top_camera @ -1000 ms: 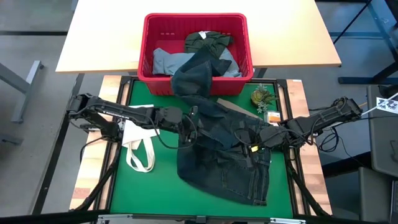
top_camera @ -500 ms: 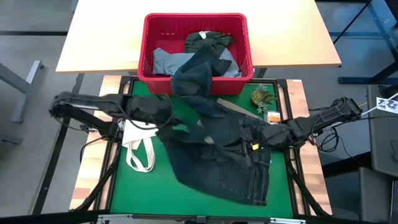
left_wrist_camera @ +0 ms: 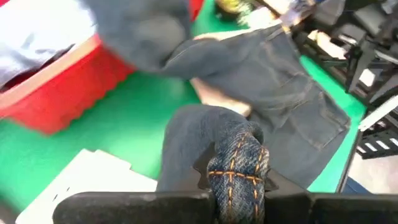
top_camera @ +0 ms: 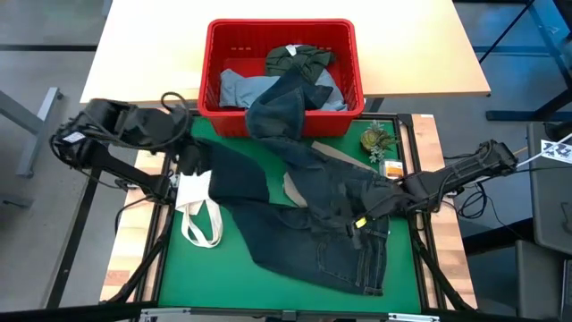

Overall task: Fold Laundry from Bin
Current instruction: Fold the dark blue jeans

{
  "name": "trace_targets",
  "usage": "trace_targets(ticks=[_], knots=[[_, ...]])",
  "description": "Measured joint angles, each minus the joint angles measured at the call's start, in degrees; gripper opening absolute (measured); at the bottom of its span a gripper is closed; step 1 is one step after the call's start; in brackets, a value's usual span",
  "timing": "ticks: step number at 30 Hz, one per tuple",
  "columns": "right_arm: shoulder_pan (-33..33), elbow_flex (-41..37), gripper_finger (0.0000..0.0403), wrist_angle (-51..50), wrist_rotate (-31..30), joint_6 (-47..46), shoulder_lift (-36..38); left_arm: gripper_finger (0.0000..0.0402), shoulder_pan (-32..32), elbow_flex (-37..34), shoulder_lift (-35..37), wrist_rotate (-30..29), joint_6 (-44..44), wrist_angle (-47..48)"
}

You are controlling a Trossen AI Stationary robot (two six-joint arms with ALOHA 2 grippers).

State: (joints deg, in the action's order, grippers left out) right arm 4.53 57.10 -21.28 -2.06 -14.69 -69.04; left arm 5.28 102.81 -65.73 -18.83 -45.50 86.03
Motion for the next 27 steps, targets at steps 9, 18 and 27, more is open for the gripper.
trace_targets(ticks=[9,18,27], knots=[[0.0,-0.03,0.0189,-4.02,4.2,0.07,-11.96,0.0015,0.0,-2.03,-0.97,1.88,-2.16,4.06],[-0.04,-0.07,0.0189,-4.48,-8.12,4.91,-20.0,0.0015,0.02,-6.44,-3.24,4.44,-0.61,3.94],[-0.04,-0.07,0.0189,-4.9,-8.21,9.09,-18.2,0.0017,0.02,-8.73,-3.32,4.98,-0.46,3.96]])
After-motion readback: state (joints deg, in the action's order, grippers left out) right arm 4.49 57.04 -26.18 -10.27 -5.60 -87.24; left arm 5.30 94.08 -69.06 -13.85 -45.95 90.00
